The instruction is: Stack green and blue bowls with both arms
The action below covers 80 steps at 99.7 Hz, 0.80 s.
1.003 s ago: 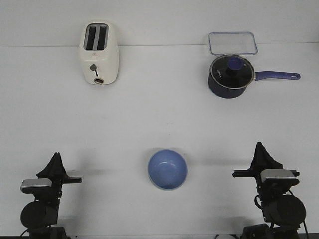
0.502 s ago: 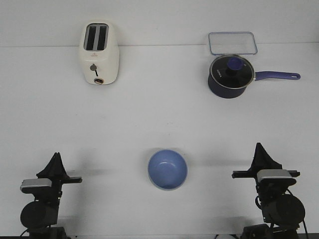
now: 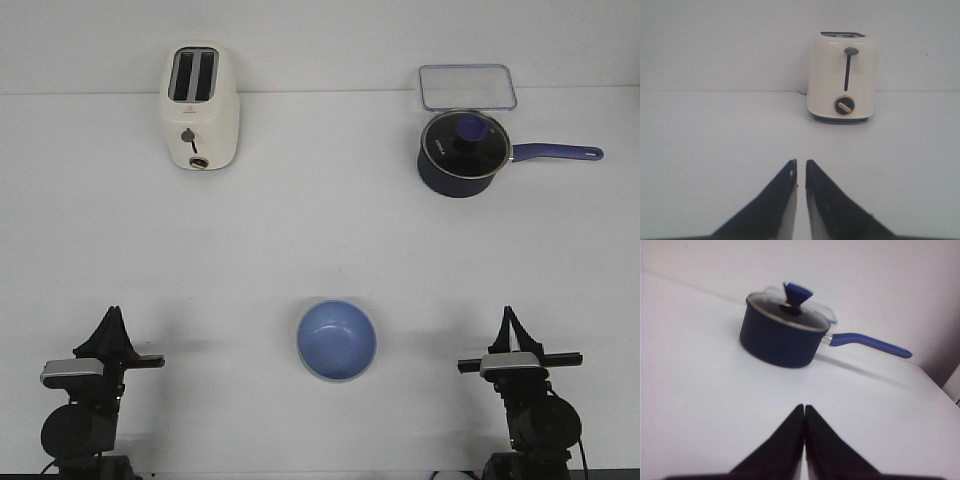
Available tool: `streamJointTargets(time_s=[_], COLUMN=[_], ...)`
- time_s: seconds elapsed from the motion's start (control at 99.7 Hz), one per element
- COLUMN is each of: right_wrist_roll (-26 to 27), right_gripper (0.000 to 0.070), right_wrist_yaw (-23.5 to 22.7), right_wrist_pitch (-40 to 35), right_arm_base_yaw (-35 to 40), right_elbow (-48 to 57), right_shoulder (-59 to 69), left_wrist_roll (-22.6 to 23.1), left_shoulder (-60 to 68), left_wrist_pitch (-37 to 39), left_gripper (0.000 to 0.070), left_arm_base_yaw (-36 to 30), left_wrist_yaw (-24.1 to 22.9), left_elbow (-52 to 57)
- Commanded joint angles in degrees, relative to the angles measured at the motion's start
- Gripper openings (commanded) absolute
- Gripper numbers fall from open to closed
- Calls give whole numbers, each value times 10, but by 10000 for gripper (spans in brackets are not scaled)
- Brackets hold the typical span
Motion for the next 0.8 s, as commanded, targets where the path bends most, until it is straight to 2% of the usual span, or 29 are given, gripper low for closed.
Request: streamJointTargets(time_s=[0.0,0.211,0.793], right_wrist_roll=[-13,10,9], right_gripper=[0,0,0], right_wrist_yaw=[-1,-1,1], right_wrist_pitch=[31,32,35], right_arm_base_yaw=[0,1,0], right_elbow=[-14,-21,-21], right_shoulder=[0,0,0], left_wrist_roll=[2,2,2], left_shoulder=[0,0,0], left_wrist_pitch=[5,5,6], left_gripper=[15,15,15], left_arm_base_yaw=[0,0,0], left_wrist_yaw=[0,0,0], left_elbow=[-12,-12,-12])
